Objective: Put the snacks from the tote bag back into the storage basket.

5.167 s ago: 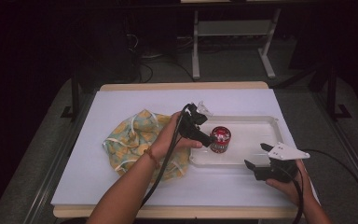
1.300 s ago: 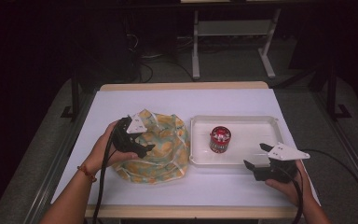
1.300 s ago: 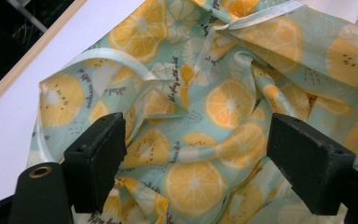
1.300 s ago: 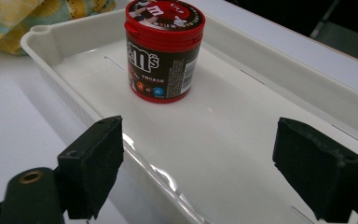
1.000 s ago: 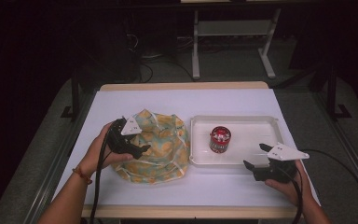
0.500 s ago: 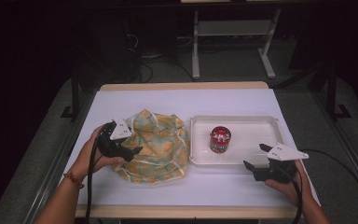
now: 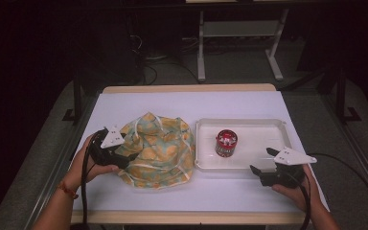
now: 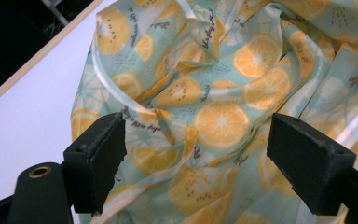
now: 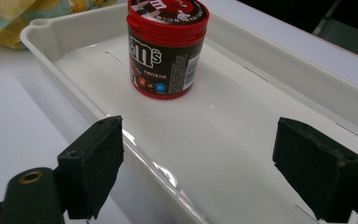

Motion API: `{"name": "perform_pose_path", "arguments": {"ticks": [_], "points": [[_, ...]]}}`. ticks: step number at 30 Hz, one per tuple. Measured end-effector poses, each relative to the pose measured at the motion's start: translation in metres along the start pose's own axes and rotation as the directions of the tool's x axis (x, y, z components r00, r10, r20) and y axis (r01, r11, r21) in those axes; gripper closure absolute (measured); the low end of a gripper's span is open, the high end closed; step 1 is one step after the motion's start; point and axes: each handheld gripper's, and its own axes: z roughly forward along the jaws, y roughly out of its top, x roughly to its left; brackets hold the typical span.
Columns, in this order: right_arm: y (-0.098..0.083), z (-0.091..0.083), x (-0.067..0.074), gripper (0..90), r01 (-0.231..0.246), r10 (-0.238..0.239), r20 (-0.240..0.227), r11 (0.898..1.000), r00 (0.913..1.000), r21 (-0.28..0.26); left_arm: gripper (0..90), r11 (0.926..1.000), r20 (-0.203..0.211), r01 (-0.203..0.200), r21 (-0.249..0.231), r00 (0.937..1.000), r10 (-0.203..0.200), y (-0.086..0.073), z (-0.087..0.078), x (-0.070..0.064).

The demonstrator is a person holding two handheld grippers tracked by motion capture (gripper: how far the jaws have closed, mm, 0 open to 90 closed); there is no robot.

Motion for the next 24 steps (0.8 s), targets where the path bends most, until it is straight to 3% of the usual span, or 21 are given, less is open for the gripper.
{"name": "perform_pose_path", "arguments": {"ticks": [18,24], "points": [[0.001,-0.002,0.000,15.7,0.000,0.000,-0.002,1.000,1.0000,-0.006,18.2,0.9976,-0.025,0.054,-0.042,0.9982,-0.055,-0.028,-0.016,0.007],[0.001,-0.002,0.000,15.7,-0.001,0.001,-0.003,1.000,1.0000,-0.006,18.2,0.9934,-0.035,0.092,-0.068,0.9949,-0.095,-0.046,-0.024,0.010]]}}
